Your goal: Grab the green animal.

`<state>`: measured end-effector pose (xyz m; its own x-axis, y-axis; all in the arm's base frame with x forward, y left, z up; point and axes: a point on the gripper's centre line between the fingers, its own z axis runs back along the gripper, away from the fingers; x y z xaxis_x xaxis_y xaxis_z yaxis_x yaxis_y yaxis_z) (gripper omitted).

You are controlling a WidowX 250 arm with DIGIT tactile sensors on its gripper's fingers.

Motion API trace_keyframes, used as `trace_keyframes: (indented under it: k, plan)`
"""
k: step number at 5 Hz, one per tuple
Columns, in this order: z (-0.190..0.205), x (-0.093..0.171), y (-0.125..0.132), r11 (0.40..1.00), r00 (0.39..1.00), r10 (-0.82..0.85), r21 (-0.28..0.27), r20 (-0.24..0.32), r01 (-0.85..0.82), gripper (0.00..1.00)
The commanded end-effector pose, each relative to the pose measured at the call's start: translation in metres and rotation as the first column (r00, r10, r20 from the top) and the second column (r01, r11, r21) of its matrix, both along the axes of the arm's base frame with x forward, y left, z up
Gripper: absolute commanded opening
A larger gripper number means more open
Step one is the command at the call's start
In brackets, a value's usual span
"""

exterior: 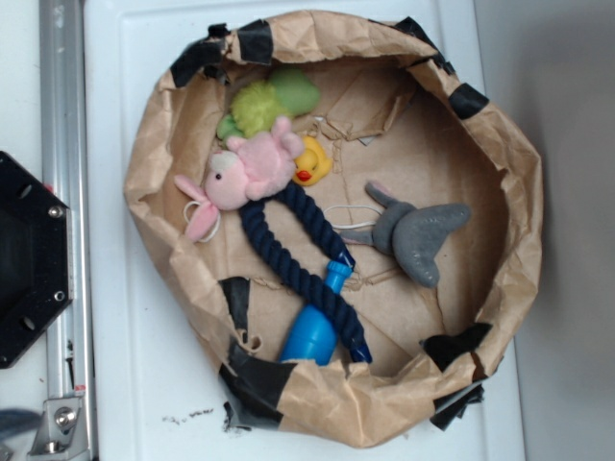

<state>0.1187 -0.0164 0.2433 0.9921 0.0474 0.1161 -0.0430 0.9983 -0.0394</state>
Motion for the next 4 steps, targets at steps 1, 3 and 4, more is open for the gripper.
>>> trace_keyframes:
  k: [1,3,4]
  plan:
    - [0.000,0.000,0.000,1.000,1.000,0.000,0.000,0.000,0.000,1.00]
    - [-0.053,0.077,0.032,0.972,0.977,0.163,-0.150,-0.135,-0.183,1.00]
    - [-0.065,0.105,0.038,0.909,0.908,0.416,-0.057,0.050,-0.413,1.00]
